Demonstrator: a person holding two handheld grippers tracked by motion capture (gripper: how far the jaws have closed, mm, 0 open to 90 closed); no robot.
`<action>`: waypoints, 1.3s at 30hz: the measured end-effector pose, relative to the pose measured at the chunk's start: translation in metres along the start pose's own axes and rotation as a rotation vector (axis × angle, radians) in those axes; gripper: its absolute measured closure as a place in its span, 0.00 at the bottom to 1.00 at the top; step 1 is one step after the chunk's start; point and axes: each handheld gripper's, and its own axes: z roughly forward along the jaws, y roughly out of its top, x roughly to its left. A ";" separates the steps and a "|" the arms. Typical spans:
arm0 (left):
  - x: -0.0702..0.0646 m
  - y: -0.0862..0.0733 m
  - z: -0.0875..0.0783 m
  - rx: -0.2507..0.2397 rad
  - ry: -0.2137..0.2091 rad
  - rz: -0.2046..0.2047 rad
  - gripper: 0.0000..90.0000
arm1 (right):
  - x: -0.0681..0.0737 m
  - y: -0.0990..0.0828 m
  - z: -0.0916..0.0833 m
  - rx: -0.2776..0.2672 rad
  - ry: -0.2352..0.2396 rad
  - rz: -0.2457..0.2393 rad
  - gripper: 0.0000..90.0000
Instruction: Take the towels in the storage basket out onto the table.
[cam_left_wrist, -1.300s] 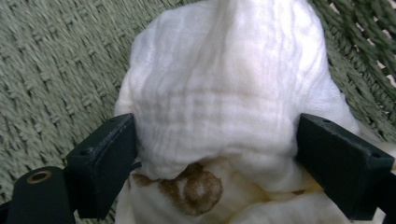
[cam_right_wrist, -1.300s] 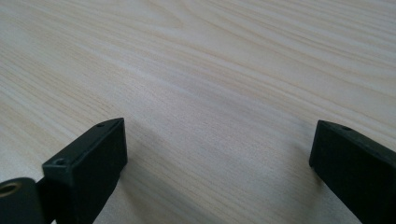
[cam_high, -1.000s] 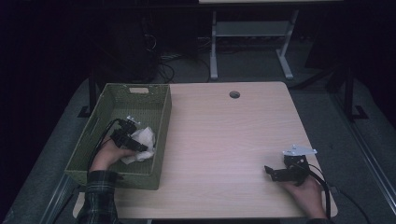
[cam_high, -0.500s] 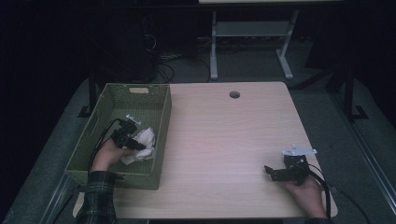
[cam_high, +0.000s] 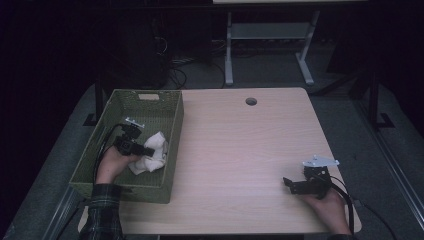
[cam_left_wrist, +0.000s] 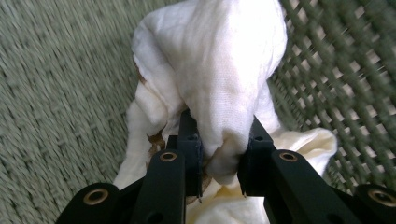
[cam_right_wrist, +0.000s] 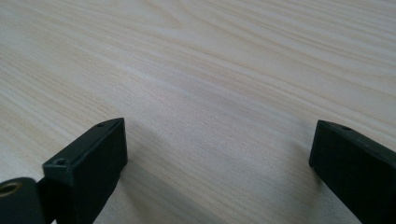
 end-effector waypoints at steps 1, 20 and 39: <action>0.000 0.000 -0.002 -0.021 -0.015 -0.009 0.82 | 0.000 0.000 0.000 0.000 0.000 0.001 0.04; -0.011 0.005 -0.043 -0.343 -0.127 0.010 0.82 | 0.000 0.000 0.000 0.000 0.002 -0.002 0.04; -0.054 0.027 -0.094 -0.498 -0.131 0.146 0.82 | 0.000 0.000 0.000 0.000 0.002 -0.002 0.04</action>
